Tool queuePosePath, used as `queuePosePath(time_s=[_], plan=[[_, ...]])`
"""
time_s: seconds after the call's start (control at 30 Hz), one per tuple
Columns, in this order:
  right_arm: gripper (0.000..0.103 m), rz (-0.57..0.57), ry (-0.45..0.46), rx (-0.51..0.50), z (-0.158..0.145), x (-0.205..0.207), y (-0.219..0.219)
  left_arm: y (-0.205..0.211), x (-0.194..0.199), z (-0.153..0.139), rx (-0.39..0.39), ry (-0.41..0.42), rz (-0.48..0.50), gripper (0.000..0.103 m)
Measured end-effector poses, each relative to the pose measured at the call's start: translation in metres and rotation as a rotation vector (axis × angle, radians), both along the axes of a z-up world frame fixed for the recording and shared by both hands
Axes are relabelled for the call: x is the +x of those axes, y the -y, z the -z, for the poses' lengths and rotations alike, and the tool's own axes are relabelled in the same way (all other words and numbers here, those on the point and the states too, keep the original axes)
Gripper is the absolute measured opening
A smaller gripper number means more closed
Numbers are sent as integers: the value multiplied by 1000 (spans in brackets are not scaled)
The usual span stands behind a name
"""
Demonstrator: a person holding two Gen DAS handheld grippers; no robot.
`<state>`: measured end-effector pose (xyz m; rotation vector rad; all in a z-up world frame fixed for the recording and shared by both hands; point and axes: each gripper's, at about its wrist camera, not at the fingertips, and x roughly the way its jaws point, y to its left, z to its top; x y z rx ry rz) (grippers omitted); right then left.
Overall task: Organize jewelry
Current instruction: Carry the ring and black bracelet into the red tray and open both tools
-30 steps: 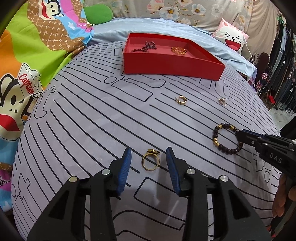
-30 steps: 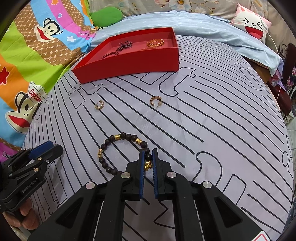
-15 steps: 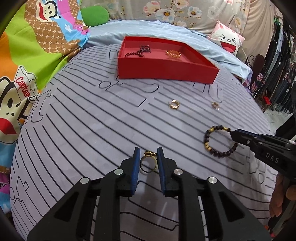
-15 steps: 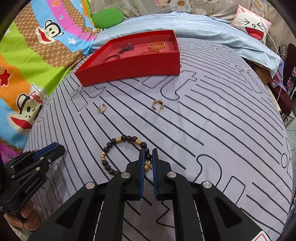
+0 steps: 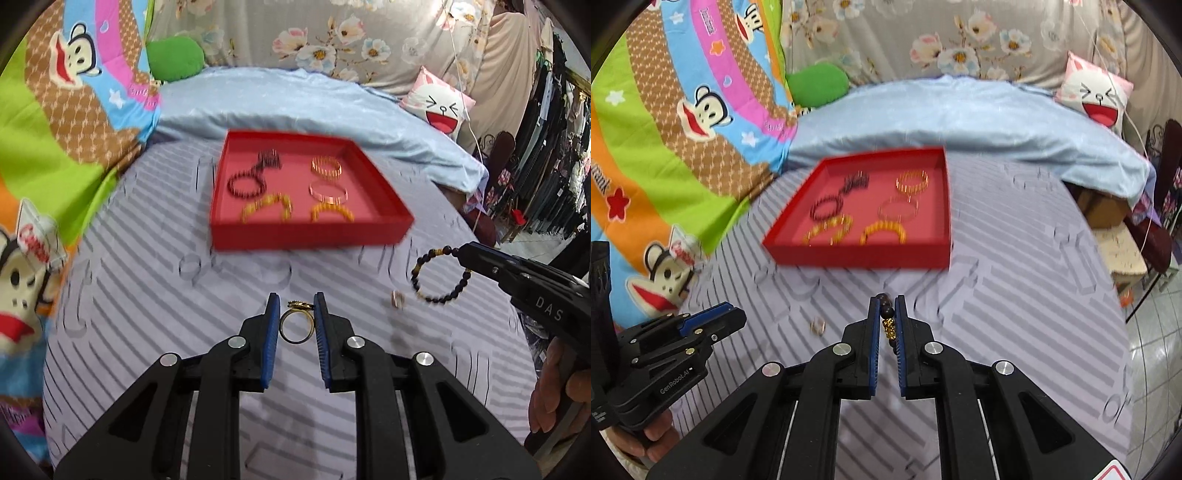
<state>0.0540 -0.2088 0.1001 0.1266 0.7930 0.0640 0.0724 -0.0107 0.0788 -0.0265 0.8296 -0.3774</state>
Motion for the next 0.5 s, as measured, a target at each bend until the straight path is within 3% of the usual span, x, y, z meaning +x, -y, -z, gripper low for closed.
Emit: queuePosePath(time_s=[0.27, 0.5], plan=[[8, -10, 69, -16, -30, 64, 2, 20, 65, -34, 26, 93, -7, 18], [8, -5, 59, 9, -28, 127, 4, 41, 129, -40, 36, 104, -3, 18]])
